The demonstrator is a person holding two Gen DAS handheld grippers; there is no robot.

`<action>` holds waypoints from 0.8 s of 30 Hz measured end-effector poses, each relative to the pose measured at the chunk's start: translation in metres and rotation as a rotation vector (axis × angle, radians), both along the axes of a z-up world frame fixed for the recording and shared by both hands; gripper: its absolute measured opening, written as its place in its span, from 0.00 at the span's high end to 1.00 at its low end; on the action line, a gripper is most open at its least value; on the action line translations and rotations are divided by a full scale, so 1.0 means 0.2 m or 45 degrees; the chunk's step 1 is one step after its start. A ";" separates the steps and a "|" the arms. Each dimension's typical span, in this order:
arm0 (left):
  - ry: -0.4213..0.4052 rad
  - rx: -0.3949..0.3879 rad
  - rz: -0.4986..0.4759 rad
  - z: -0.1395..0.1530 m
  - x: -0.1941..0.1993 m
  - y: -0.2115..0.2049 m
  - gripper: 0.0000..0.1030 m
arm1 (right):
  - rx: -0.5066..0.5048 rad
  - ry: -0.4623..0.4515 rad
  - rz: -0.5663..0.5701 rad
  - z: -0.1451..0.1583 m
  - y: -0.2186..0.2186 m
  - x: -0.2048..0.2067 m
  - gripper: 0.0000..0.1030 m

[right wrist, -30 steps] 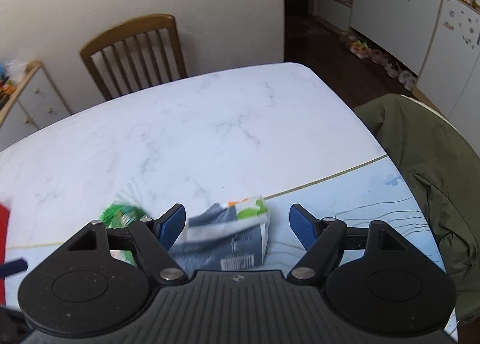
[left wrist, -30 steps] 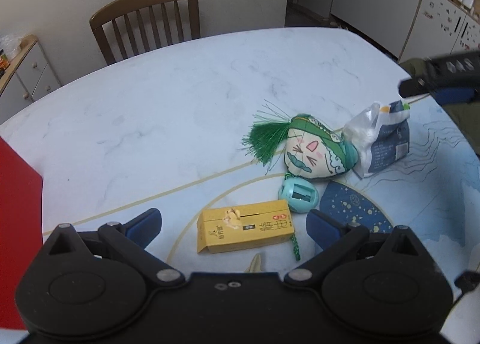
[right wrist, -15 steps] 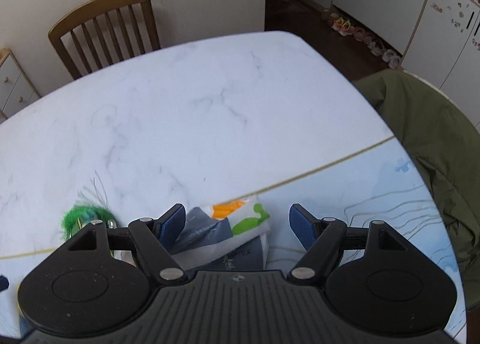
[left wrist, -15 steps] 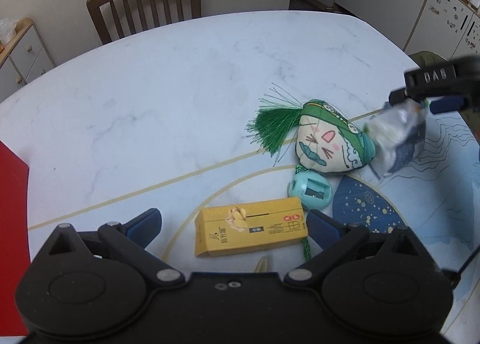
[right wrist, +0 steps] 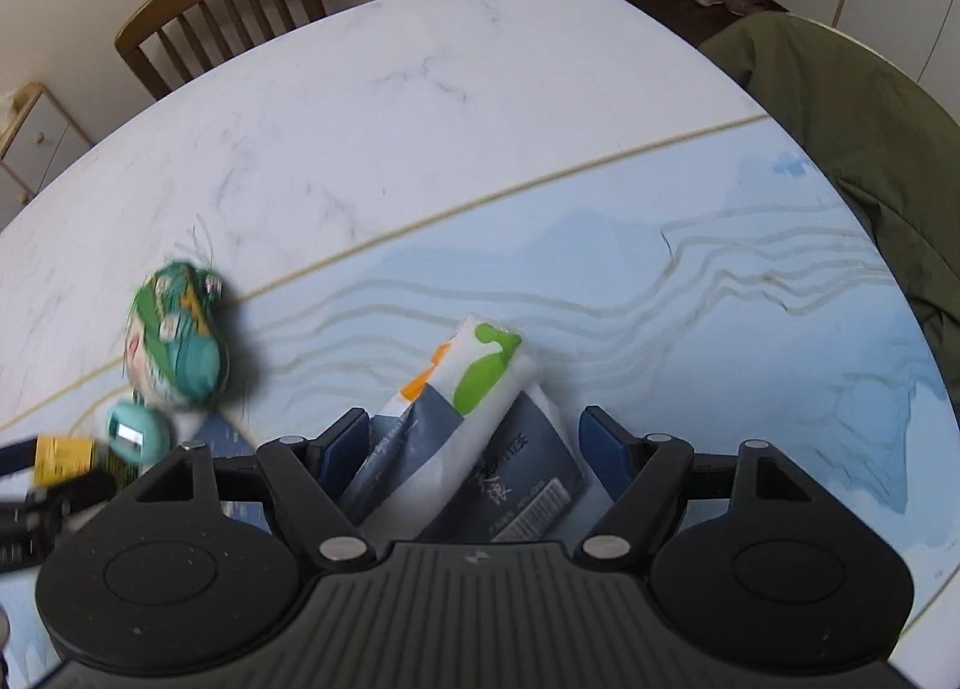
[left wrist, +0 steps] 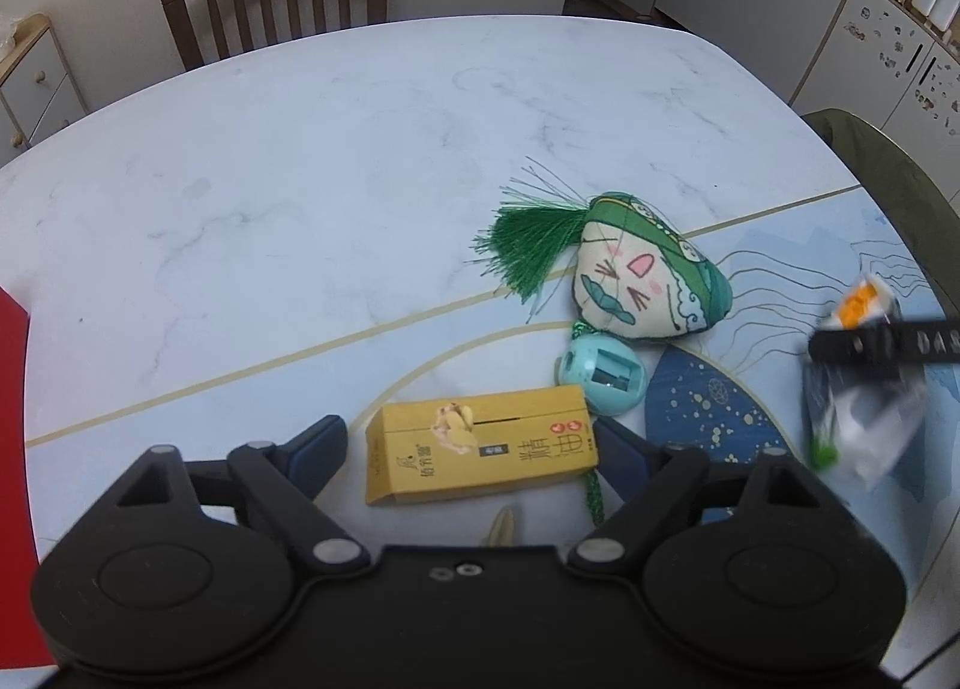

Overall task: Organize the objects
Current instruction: 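Grasp the yellow box with left tool while right tool grasps the white-blue snack bag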

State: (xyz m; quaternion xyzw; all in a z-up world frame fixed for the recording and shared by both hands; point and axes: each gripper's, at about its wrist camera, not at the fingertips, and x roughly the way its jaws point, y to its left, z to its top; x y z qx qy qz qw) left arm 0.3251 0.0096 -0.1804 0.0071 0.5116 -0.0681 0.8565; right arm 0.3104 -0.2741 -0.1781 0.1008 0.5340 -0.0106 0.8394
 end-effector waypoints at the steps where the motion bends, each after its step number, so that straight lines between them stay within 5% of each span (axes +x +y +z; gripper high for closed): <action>1: -0.002 -0.002 -0.005 0.00 0.00 0.00 0.20 | 0.004 0.000 0.002 0.00 0.00 -0.03 0.26; 10: -0.015 0.020 -0.010 0.01 -0.03 -0.03 0.28 | 0.024 0.012 0.080 0.01 0.03 -0.20 0.26; 17: -0.014 0.024 0.015 0.02 -0.07 -0.01 0.29 | 0.006 -0.040 0.161 0.04 0.10 -0.27 0.47; 24: -0.014 0.008 0.045 0.06 -0.14 0.04 0.29 | -0.014 -0.071 0.206 0.09 0.16 -0.31 0.53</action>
